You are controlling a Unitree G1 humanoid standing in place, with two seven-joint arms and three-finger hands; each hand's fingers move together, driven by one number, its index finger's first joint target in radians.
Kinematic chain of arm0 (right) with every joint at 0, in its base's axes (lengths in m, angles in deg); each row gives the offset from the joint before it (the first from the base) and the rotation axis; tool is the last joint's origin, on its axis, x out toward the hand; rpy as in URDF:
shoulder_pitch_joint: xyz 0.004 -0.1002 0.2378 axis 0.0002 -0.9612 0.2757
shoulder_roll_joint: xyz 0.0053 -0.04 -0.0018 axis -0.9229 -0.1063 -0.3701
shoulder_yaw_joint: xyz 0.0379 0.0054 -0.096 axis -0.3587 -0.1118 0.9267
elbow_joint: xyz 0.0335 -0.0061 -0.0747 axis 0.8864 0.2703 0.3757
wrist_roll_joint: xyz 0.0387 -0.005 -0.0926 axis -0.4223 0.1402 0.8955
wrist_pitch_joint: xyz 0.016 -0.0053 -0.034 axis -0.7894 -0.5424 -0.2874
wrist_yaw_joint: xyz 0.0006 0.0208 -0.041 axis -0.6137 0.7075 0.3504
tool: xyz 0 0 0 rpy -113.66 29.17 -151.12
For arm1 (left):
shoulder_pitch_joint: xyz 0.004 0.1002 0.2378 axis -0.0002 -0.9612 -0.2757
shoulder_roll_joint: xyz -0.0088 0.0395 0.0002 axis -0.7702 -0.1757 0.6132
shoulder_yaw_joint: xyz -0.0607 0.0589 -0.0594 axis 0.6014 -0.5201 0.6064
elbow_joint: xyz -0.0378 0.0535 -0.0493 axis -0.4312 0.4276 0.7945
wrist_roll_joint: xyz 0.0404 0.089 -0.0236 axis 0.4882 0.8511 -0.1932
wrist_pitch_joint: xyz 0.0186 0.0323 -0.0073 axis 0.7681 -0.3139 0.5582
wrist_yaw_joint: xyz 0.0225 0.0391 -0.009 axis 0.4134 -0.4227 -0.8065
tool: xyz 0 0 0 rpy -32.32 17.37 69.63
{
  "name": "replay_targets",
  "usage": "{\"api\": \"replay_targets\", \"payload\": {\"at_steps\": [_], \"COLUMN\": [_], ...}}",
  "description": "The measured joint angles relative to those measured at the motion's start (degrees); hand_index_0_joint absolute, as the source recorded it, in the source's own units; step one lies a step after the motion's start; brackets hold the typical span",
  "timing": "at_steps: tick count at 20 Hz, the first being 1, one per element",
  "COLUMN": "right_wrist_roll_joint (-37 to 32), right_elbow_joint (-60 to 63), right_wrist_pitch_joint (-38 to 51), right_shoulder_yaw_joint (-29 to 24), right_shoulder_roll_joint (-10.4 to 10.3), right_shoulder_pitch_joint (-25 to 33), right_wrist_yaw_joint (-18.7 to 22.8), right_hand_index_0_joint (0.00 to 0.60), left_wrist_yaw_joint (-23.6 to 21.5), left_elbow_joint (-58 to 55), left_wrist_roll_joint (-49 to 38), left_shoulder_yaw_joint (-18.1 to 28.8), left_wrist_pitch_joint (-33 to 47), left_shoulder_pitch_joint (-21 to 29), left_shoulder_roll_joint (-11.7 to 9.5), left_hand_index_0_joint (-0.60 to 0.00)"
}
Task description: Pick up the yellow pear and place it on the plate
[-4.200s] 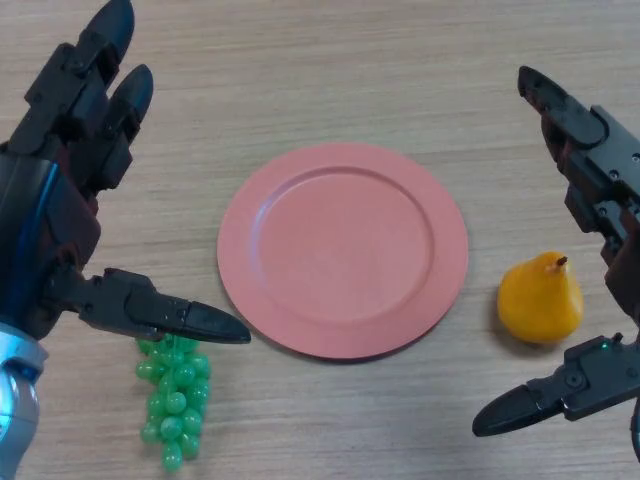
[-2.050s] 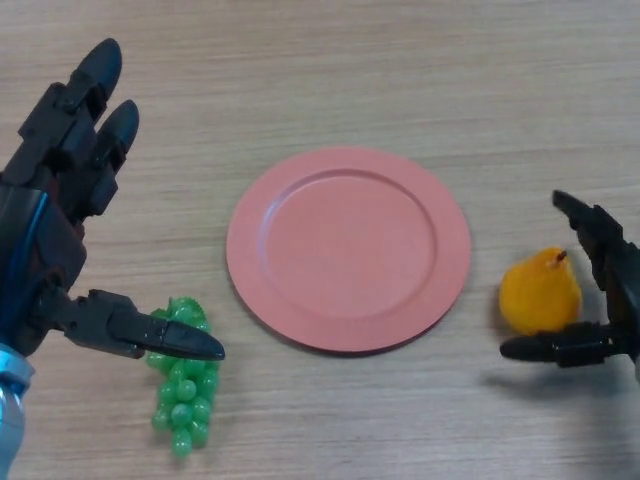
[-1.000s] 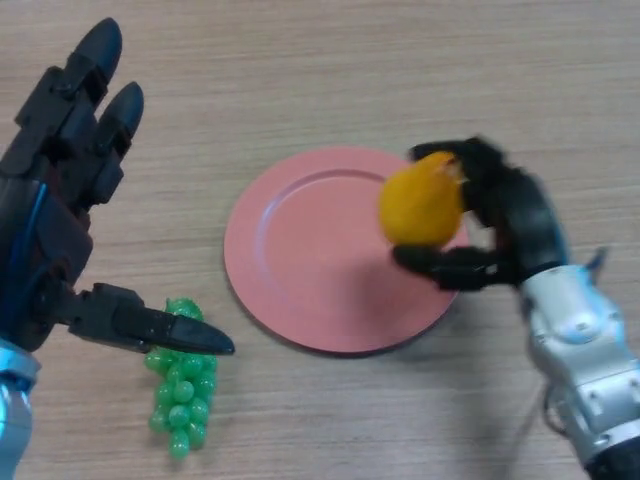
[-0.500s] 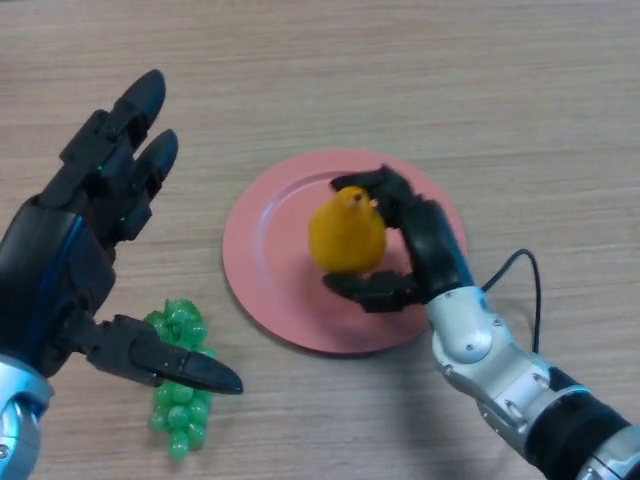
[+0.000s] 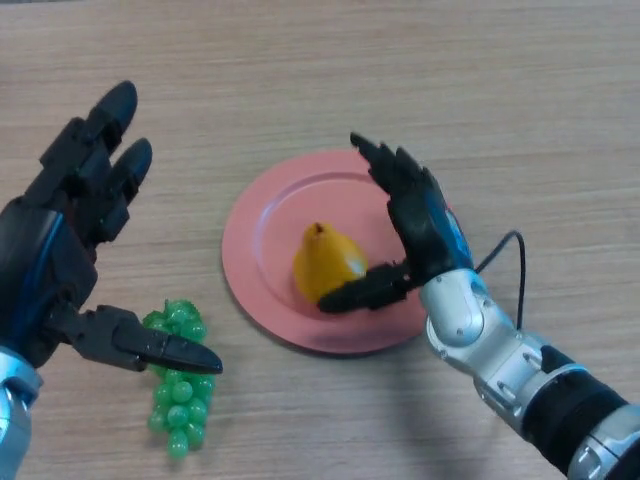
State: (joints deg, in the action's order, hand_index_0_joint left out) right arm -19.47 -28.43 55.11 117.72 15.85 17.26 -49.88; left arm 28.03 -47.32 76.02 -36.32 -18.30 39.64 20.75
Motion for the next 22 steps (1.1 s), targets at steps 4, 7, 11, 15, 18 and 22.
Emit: {"api": "replay_targets", "payload": {"at_steps": [4, 7, 11, 15, 18, 22], "right_wrist_roll_joint": [4.94, 5.01, 5.01, 4.76, 2.47, 0.16], "right_elbow_joint": [-21.29, -38.87, -57.90, -70.99, -79.01, -87.07], "right_wrist_pitch_joint": [-8.54, -18.02, -26.08, -28.58, -28.82, -33.88], "right_shoulder_yaw_joint": [-15.21, -23.37, -32.45, -33.71, -36.11, -40.97], "right_shoulder_roll_joint": [-0.05, -0.15, -0.11, 0.64, 0.75, 1.15], "right_shoulder_pitch_joint": [-8.21, -16.08, -24.11, -33.46, -40.24, -43.04], "right_wrist_yaw_joint": [-12.86, -22.19, -29.59, -32.30, -32.41, -34.49], "right_hand_index_0_joint": [0.000, 0.000, 0.000, 0.000, 0.000, 0.000], "left_wrist_yaw_joint": [0.01, 0.07, 0.13, 0.72, 0.72, -0.28], "left_elbow_joint": [0.13, 2.28, 1.31, 1.41, 1.29, -1.27], "left_wrist_roll_joint": [0.00, -0.07, -2.40, -1.77, -0.73, -0.29], "left_shoulder_yaw_joint": [-0.04, -0.28, 0.13, -0.16, -0.54, -1.12], "left_wrist_pitch_joint": [0.06, -0.05, -1.32, -0.99, -0.49, -0.76], "left_shoulder_pitch_joint": [0.74, 1.73, 2.96, 1.61, 1.51, 1.57], "left_shoulder_roll_joint": [-0.91, -1.05, -2.47, -1.84, -1.75, -1.07], "left_hand_index_0_joint": [0.000, 0.000, 0.000, 0.000, 0.000, 0.000]}}
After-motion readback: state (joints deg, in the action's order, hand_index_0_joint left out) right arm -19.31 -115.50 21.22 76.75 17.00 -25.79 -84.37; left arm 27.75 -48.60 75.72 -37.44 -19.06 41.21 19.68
